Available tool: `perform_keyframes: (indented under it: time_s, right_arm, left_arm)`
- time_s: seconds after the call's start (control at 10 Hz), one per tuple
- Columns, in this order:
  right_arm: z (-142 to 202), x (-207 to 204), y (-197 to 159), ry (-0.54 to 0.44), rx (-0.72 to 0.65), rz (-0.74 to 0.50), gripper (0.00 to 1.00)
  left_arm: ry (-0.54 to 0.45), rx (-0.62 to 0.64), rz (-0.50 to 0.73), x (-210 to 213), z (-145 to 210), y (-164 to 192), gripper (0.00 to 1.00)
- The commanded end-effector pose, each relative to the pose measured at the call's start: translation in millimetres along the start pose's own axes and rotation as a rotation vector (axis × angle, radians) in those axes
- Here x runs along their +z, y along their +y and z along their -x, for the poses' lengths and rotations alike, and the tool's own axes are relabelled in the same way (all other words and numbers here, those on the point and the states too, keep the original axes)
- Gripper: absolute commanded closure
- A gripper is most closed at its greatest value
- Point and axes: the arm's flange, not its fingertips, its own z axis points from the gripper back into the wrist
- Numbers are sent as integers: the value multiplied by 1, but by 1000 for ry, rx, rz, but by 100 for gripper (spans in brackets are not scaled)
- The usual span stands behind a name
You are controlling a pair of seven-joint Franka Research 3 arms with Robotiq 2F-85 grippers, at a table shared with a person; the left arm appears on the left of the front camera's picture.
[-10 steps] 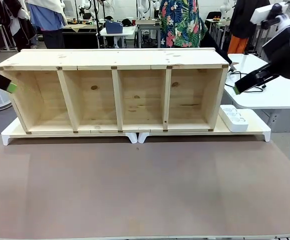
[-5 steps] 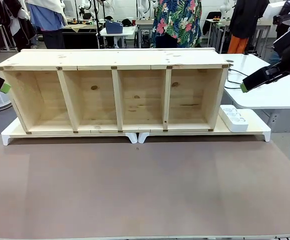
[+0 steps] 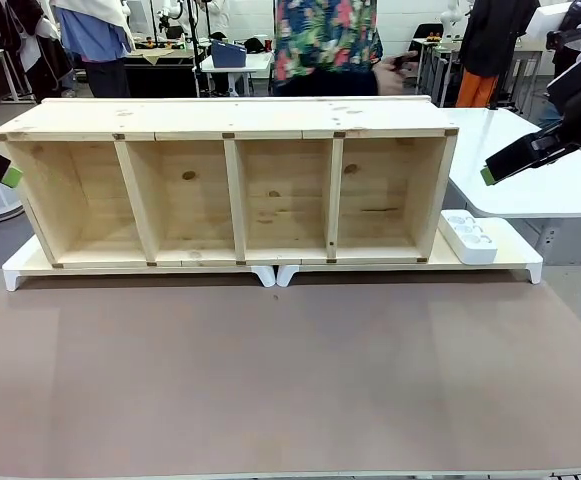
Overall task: Perform cable management.
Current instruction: When the cord part of the Power Cable appears at the lower middle area of the table and stops, grasp the cord part of the Power Cable.
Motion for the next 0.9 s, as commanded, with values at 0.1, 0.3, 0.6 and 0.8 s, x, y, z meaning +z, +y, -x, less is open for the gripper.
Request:
perform_keyframes:
  time_s: [0.1, 0.3, 0.6, 0.8]
  right_arm:
    - [-1, -1, 0, -3, 3, 2, 0]
    - [-1, -1, 0, -3, 3, 2, 0]
    - [-1, -1, 0, -3, 3, 2, 0]
    - [-1, -1, 0, -3, 3, 2, 0]
  left_arm:
    - [-11, -2, -3, -2, -2, -1, 0]
    - [-11, -2, -3, -2, -2, -1, 0]
    - [-11, -2, -3, -2, -2, -1, 0]
    - [-11, -2, -3, -2, -2, -1, 0]
